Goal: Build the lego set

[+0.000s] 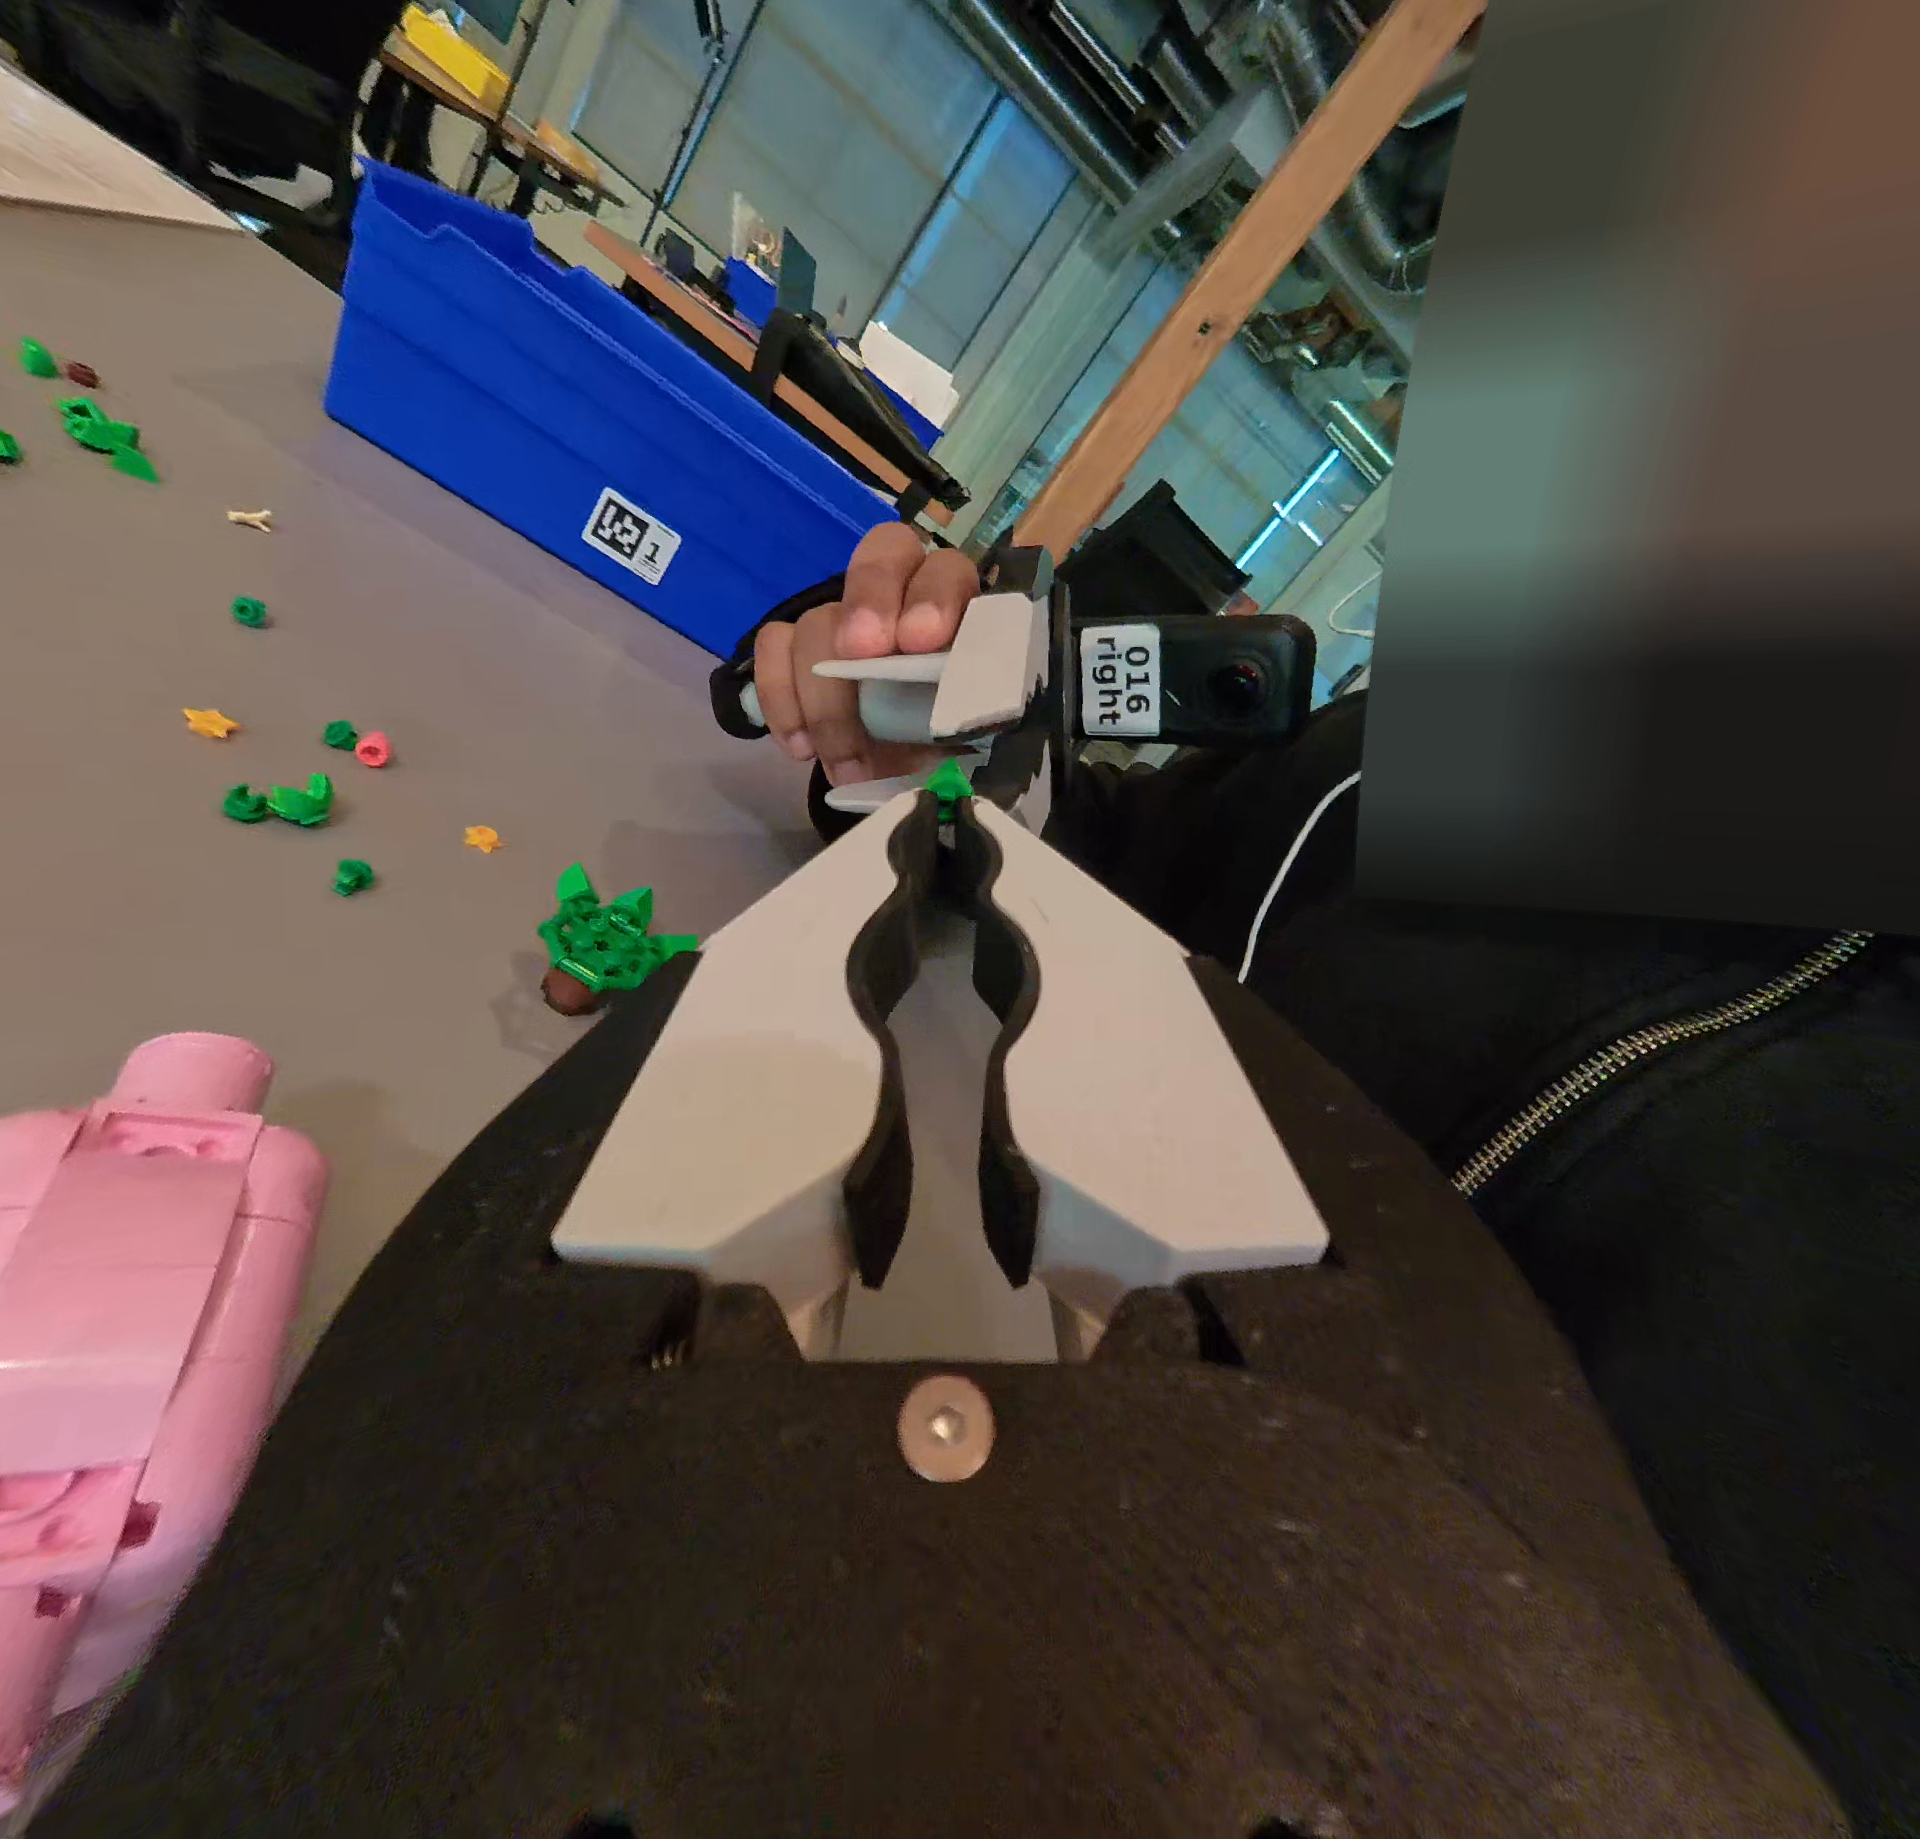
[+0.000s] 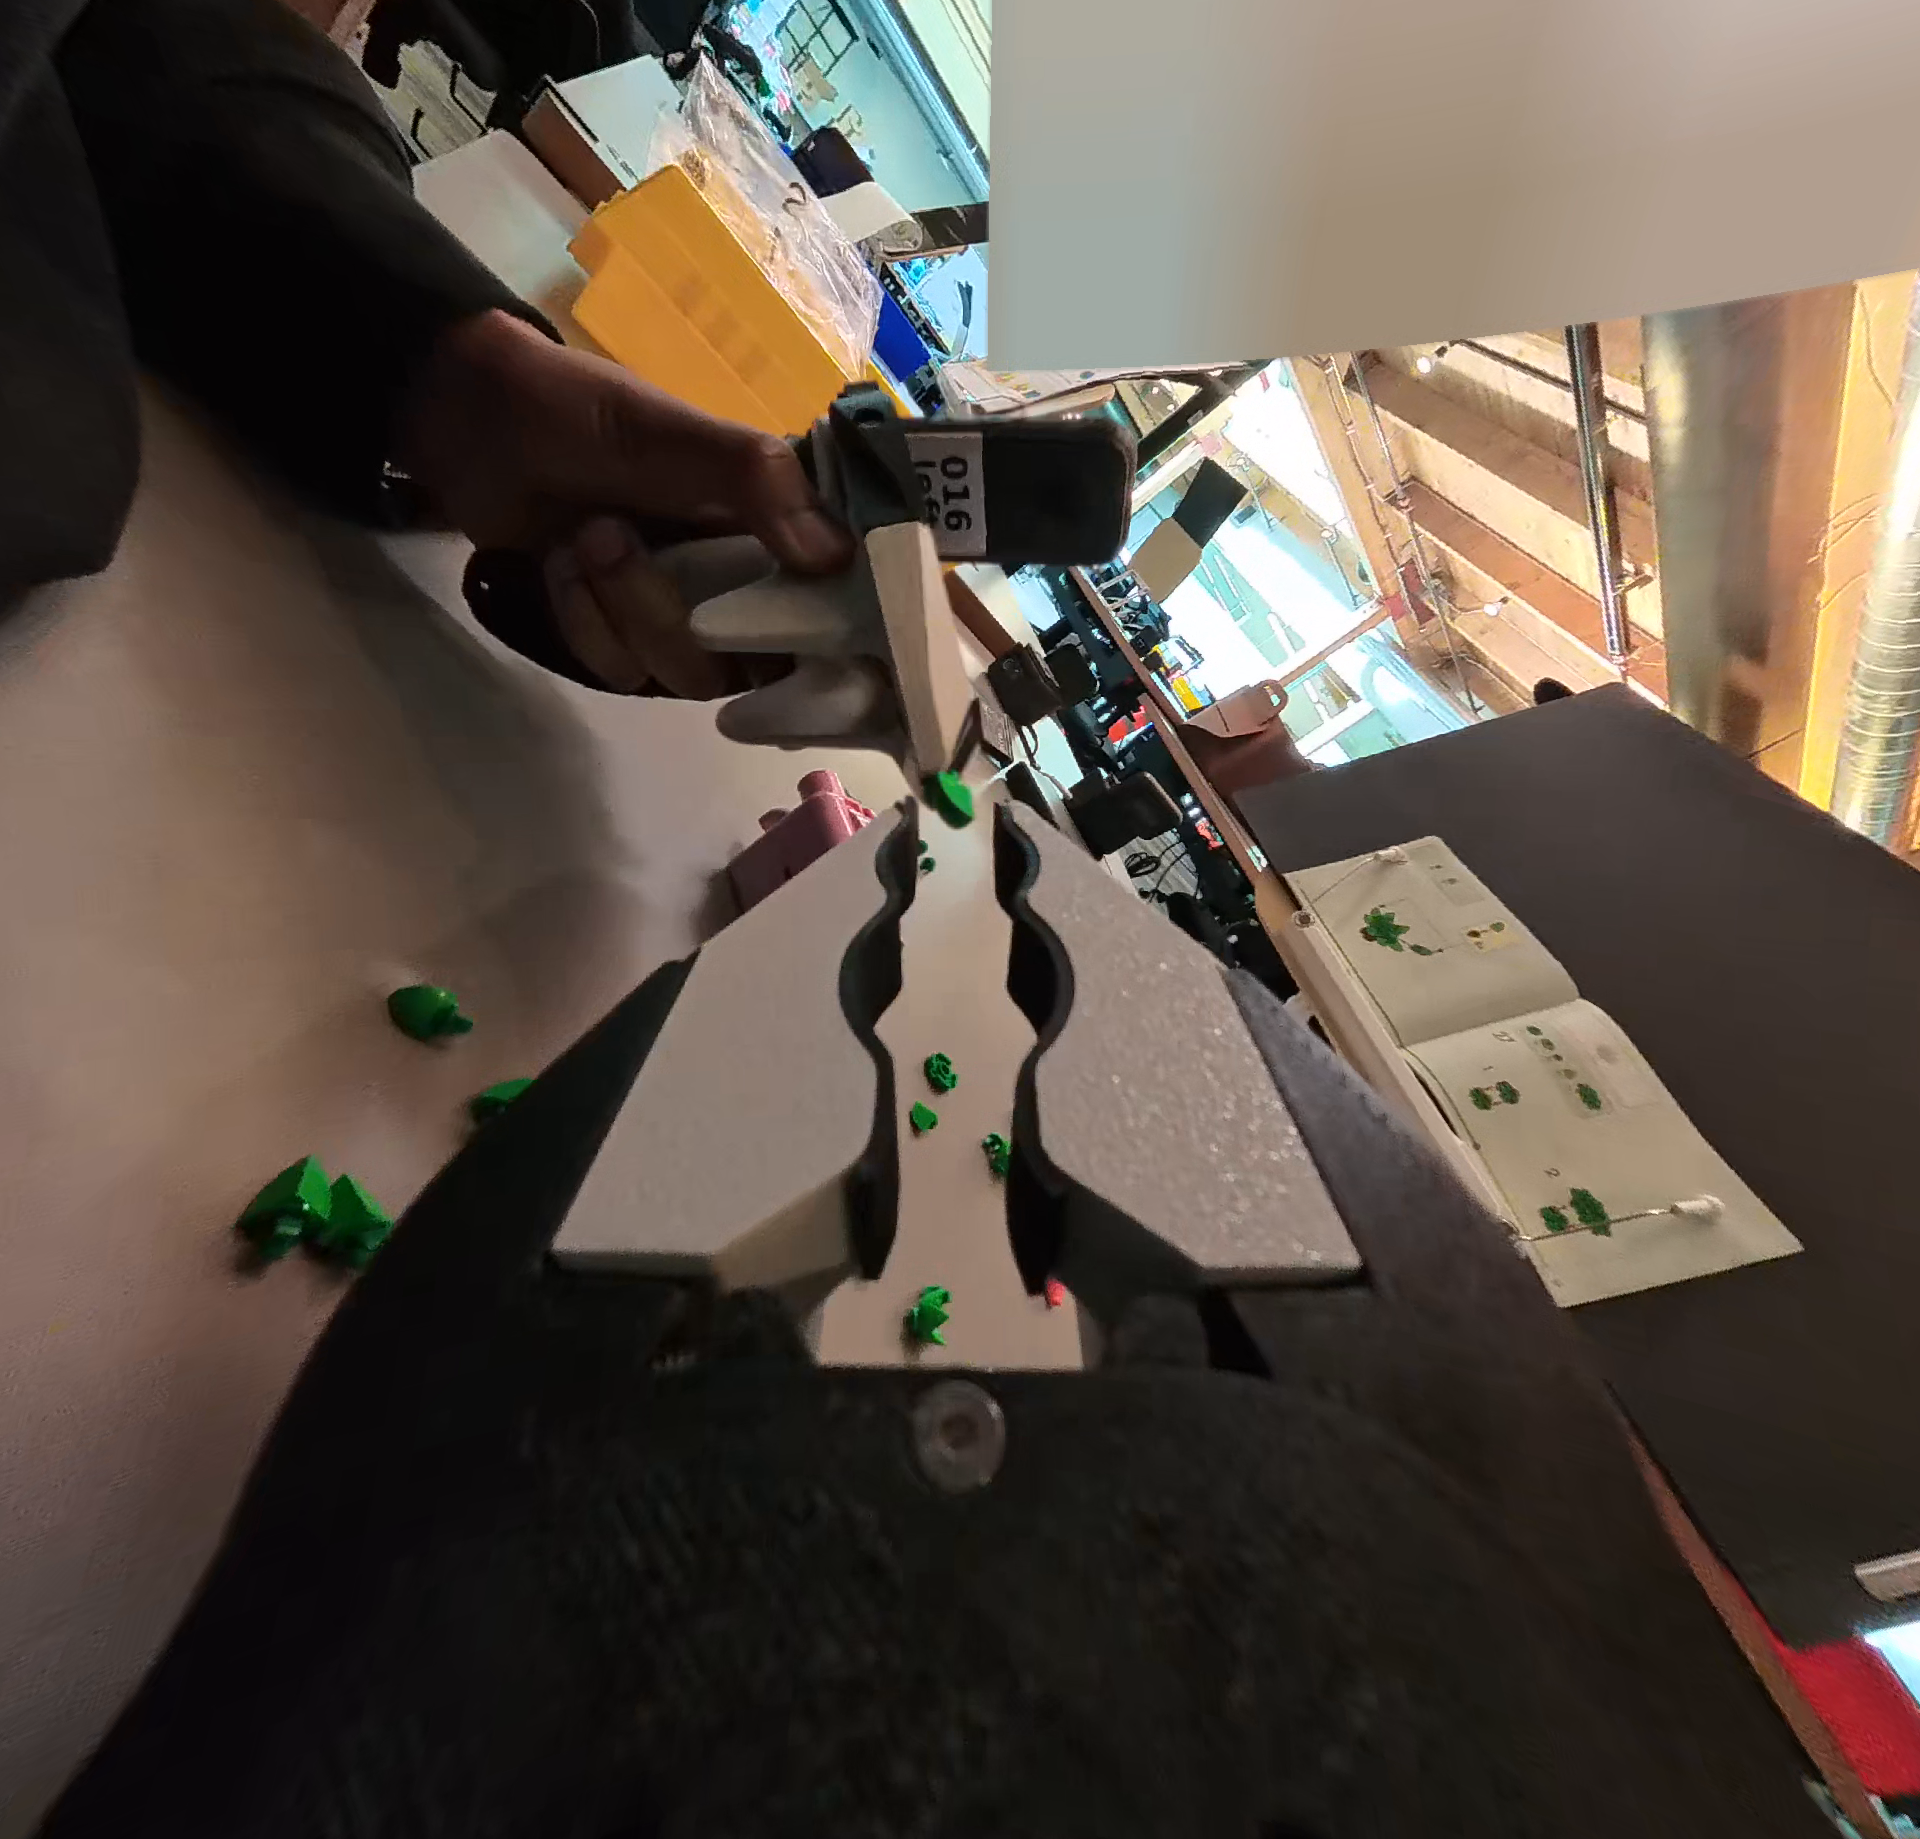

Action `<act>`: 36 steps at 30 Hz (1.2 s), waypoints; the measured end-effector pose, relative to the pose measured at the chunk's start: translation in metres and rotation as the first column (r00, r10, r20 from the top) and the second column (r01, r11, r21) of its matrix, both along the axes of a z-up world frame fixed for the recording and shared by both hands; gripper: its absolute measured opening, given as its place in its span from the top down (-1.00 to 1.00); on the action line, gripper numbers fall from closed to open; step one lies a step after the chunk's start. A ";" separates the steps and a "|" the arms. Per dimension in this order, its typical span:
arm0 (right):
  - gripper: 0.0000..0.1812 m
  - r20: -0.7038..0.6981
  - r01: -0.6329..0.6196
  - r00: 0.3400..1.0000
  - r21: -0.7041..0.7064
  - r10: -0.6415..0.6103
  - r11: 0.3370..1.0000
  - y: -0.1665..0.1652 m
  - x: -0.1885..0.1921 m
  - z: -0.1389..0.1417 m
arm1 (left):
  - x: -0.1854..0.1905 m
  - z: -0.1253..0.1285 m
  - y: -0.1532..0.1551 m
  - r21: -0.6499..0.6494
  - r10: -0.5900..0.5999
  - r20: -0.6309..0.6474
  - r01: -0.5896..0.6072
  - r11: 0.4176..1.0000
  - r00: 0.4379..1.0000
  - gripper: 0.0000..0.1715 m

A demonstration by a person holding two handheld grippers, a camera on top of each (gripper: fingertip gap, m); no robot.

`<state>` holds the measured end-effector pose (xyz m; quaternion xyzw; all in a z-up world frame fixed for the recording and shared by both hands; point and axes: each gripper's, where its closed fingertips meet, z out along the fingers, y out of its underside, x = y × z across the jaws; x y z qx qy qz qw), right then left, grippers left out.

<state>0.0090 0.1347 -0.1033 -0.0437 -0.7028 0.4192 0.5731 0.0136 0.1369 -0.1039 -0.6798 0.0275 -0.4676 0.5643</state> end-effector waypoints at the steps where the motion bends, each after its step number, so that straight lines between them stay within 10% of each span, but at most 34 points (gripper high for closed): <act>1: 0.87 -0.003 -0.002 1.000 -0.001 0.002 1.000 0.000 0.000 0.001 | 0.002 -0.001 0.000 -0.008 -0.012 0.003 0.012 1.000 1.000 1.00; 36: 0.98 0.484 0.000 0.840 -0.451 0.245 0.892 -0.003 0.006 -0.005 | 0.010 -0.003 -0.001 -0.007 -0.003 -0.074 0.003 1.000 0.997 1.00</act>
